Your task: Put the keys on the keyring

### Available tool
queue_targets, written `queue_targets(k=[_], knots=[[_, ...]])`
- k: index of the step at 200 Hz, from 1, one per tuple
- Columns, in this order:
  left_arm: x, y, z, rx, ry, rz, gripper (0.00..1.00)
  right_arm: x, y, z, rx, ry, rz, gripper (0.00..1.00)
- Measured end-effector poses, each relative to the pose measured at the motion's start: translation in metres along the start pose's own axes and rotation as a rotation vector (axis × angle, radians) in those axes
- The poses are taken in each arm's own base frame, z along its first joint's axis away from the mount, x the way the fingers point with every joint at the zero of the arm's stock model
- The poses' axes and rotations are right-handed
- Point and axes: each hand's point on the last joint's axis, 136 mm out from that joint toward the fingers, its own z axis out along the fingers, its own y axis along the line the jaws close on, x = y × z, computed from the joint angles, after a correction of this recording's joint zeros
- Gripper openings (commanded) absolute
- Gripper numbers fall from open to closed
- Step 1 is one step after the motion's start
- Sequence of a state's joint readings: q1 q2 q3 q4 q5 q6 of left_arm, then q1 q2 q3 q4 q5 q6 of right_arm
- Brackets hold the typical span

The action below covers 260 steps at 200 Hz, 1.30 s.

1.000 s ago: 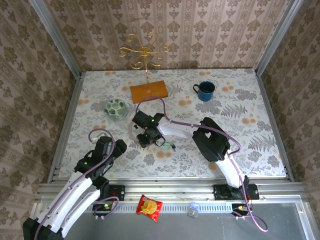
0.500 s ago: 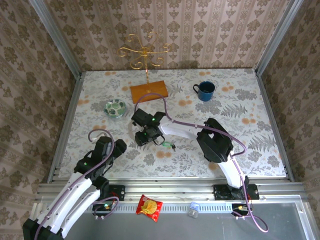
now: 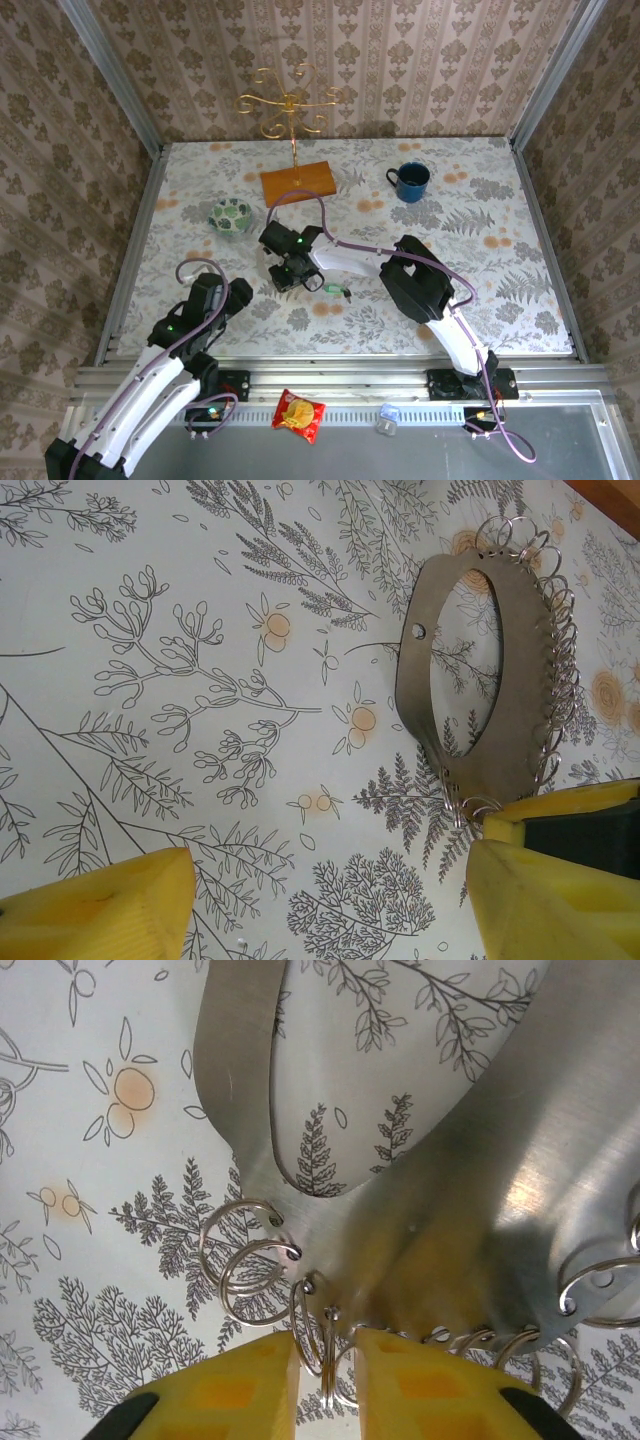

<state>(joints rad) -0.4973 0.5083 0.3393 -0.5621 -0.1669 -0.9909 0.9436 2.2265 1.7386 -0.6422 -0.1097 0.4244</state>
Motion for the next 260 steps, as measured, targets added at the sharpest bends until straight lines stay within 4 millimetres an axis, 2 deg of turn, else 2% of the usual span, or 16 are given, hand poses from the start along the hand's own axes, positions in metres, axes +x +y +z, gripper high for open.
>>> queue_targets(k=[27, 59, 95, 125, 137, 153, 170, 180, 204, 228, 260], knots=[[-0.001, 0.000, 0.000, -0.001, -0.003, 0.001, 0.72, 0.001, 0.000, 0.000, -0.001, 0.005, 0.000, 0.05], [-0.001, -0.001, 0.000, 0.003, -0.006, 0.011, 0.72, 0.004, -0.005, -0.004, 0.002, 0.007, -0.021, 0.00], [-0.001, -0.003, 0.003, 0.006, 0.000, 0.031, 0.72, 0.015, -0.030, -0.011, 0.005, 0.034, -0.084, 0.00], [0.001, -0.005, 0.006, 0.005, 0.014, 0.047, 0.72, 0.008, -0.053, -0.015, 0.015, 0.029, -0.121, 0.00], [0.001, -0.006, 0.006, 0.008, 0.017, 0.050, 0.72, 0.005, -0.060, -0.016, 0.019, 0.025, -0.130, 0.03], [0.001, -0.008, 0.007, 0.015, 0.020, 0.054, 0.72, 0.004, -0.064, -0.017, 0.022, 0.023, -0.143, 0.17], [0.001, -0.009, 0.007, 0.019, 0.018, 0.058, 0.72, 0.005, -0.063, -0.018, 0.021, 0.024, -0.151, 0.28], [0.000, -0.010, 0.007, 0.022, 0.015, 0.061, 0.72, 0.007, -0.062, -0.021, 0.021, 0.021, -0.157, 0.30], [-0.001, -0.009, 0.007, 0.021, 0.011, 0.063, 0.73, 0.006, -0.053, -0.038, 0.019, -0.010, -0.162, 0.33], [-0.003, -0.006, 0.006, 0.005, -0.004, 0.052, 0.73, 0.002, -0.037, -0.057, 0.019, -0.056, -0.167, 0.34], [-0.008, 0.000, -0.001, -0.001, -0.045, 0.014, 0.73, 0.009, -0.014, -0.056, 0.044, -0.043, -0.202, 0.33]])
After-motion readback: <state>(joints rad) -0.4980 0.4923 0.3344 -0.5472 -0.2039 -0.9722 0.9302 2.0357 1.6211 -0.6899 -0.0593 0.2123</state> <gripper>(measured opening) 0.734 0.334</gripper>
